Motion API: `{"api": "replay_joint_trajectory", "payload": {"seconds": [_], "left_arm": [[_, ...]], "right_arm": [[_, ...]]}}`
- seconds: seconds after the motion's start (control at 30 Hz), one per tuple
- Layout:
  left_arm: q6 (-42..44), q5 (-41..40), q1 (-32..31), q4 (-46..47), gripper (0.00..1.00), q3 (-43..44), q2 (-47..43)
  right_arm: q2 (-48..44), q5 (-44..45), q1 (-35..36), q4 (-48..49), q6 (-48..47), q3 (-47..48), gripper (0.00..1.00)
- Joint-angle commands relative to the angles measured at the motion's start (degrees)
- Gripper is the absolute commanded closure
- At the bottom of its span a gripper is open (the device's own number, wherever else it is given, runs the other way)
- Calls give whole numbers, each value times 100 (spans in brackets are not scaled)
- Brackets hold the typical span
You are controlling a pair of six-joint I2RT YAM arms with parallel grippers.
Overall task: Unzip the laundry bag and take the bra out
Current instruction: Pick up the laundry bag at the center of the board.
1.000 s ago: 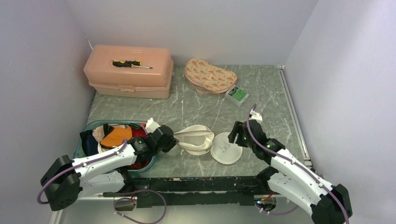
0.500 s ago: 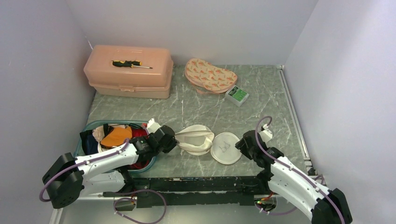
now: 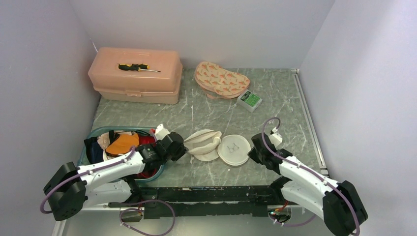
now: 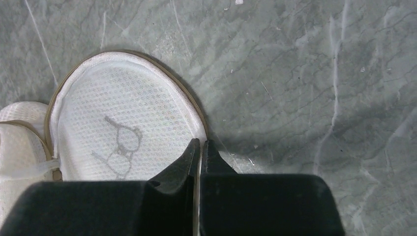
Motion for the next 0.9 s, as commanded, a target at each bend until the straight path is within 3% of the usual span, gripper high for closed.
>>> {"api": "replay_joint_trajectory", "payload": {"seconds": [0.0, 0.17, 0.3, 0.6, 0.67, 0.77, 0.8, 0.87], "left_arm": [[146, -70, -32, 24, 97, 175, -166], [434, -192, -33, -79, 97, 365, -149], [1051, -432, -33, -233, 97, 770, -28], [2780, -603, -32, -1029, 97, 2696, 882], [3202, -467, -33, -1108, 86, 3168, 1091], [3604, -282, -31, -1335, 54, 3759, 1442], [3602, -272, -21, -1428, 48, 3849, 1548], [3586, -119, 5, -1452, 46, 3821, 1726]], "right_arm": [[-196, -6, 2, -770, -380, 287, 100], [-908, 119, 2, -1210, -1426, 1237, 100], [-888, -2, 3, -1540, -2550, 2217, 100], [-967, -246, 2, -2062, -3719, 4052, 100], [-972, -583, 2, -1989, -3836, 4449, 100], [-1040, -1394, 2, -1531, -3993, 4900, 100], [-1061, -1519, 2, -1432, -3948, 4995, 100], [-991, -1667, 2, -1437, -3962, 5073, 100]]}}
